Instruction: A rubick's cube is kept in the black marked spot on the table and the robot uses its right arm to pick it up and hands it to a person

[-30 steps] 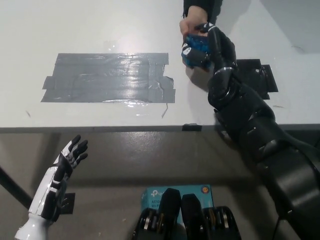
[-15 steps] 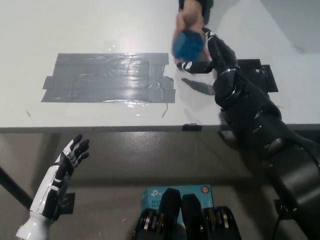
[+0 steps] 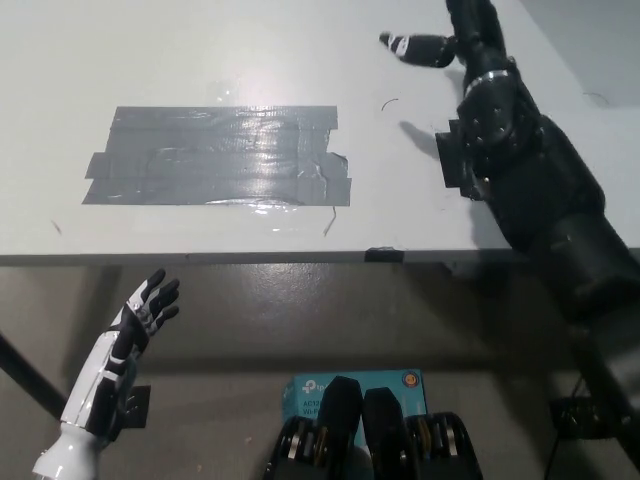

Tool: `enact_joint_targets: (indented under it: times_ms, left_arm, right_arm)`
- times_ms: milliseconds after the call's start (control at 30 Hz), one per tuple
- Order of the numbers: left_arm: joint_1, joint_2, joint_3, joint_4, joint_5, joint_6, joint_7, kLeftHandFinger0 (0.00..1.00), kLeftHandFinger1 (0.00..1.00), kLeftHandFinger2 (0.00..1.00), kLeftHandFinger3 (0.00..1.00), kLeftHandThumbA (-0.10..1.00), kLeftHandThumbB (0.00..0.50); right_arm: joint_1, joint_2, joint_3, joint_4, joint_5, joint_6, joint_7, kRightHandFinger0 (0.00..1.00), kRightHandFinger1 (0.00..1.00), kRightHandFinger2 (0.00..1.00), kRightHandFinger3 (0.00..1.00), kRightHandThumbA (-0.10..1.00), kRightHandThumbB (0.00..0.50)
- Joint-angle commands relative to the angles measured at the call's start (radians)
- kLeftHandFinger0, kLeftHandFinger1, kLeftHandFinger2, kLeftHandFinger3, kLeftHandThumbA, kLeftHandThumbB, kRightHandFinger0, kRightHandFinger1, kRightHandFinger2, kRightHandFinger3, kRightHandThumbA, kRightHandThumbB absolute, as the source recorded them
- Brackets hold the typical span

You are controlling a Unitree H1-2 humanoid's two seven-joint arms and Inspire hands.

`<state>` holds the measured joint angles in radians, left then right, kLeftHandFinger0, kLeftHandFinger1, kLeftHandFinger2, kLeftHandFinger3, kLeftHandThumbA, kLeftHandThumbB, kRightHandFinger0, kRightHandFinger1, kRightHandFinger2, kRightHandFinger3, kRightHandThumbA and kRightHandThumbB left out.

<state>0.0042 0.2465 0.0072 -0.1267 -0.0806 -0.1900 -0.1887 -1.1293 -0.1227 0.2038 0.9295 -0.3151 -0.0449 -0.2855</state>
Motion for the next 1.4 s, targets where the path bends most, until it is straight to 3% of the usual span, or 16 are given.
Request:
enact_joint_targets:
  times_ms: [0,200,267,500,533,667,833,967,1167,1200,1267,1367]
  left_arm:
    - [-0.043,0.034,0.023,-0.025,-0.021,-0.002,-0.012,1.0,1.0,1.0,1.0,1.0,0.132]
    - [-0.053,0.021,0.015,-0.005,-0.011,-0.017,-0.01,1.0,1.0,1.0,1.0,1.0,0.144]
    - [-0.05,0.017,0.015,-0.009,-0.002,-0.01,-0.002,1.0,1.0,1.0,1.0,1.0,0.145]
    - [-0.042,0.006,0.018,-0.002,-0.009,-0.021,0.004,1.0,1.0,1.0,1.0,0.99,0.151]
    - [-0.037,0.004,0.016,-0.008,-0.006,-0.016,0.005,1.0,1.0,1.0,1.0,0.98,0.149]
    - [-0.029,0.002,0.011,-0.008,-0.005,-0.017,0.002,1.0,1.0,1.0,1.0,0.94,0.128]
    - [-0.031,0.008,0.017,0.002,-0.029,-0.01,-0.007,1.0,1.0,1.0,1.0,0.91,0.118]
    - [-0.041,0.013,0.023,0.024,-0.042,-0.019,-0.011,1.0,1.0,1.0,1.0,0.91,0.127]
    - [-0.044,0.019,0.039,0.023,-0.031,-0.017,0.004,1.0,1.0,1.0,1.0,0.91,0.12]
    - [-0.044,0.019,0.045,0.024,-0.033,-0.018,0.007,1.0,1.0,1.0,1.0,0.92,0.118]
    - [-0.043,0.02,0.054,0.023,-0.039,-0.012,0.01,1.0,1.0,1.0,1.0,0.91,0.137]
    - [-0.045,0.022,0.066,0.026,-0.047,-0.001,0.007,1.0,1.0,1.0,1.0,0.91,0.132]
  right_arm:
    - [0.25,-0.12,-0.112,-0.793,0.068,-0.003,0.076,1.0,1.0,1.0,1.0,0.86,0.397]
    - [0.539,-0.15,-0.129,-1.222,0.1,0.0,0.124,1.0,1.0,1.0,1.0,0.9,0.386]
    - [0.646,-0.154,-0.129,-1.349,0.119,-0.035,0.122,1.0,1.0,1.0,1.0,0.89,0.354]
    - [0.872,-0.155,-0.121,-1.547,0.185,-0.07,0.117,1.0,1.0,1.0,1.0,0.91,0.325]
    - [0.926,-0.152,-0.114,-1.544,0.191,-0.107,0.107,1.0,1.0,1.0,1.0,0.89,0.299]
    - [1.012,-0.153,-0.117,-1.488,0.23,-0.156,0.101,1.0,1.0,1.0,1.0,0.9,0.324]
    - [1.057,-0.147,-0.139,-1.365,0.358,-0.185,0.12,1.0,1.0,1.0,1.0,0.89,0.233]
    - [1.066,-0.148,-0.154,-1.198,0.431,-0.25,0.164,1.0,1.0,1.0,1.0,0.85,0.226]
    - [1.063,-0.144,-0.159,-1.077,0.466,-0.296,0.222,1.0,1.0,1.0,1.0,0.86,0.261]
    - [1.063,-0.146,-0.16,-1.061,0.471,-0.305,0.236,1.0,1.0,1.0,1.0,0.85,0.241]
    - [1.066,-0.155,-0.164,-1.023,0.479,-0.317,0.256,1.0,1.0,1.0,1.0,0.87,0.266]
    - [1.071,-0.164,-0.175,-0.966,0.499,-0.32,0.287,1.0,1.0,1.0,1.0,0.87,0.236]
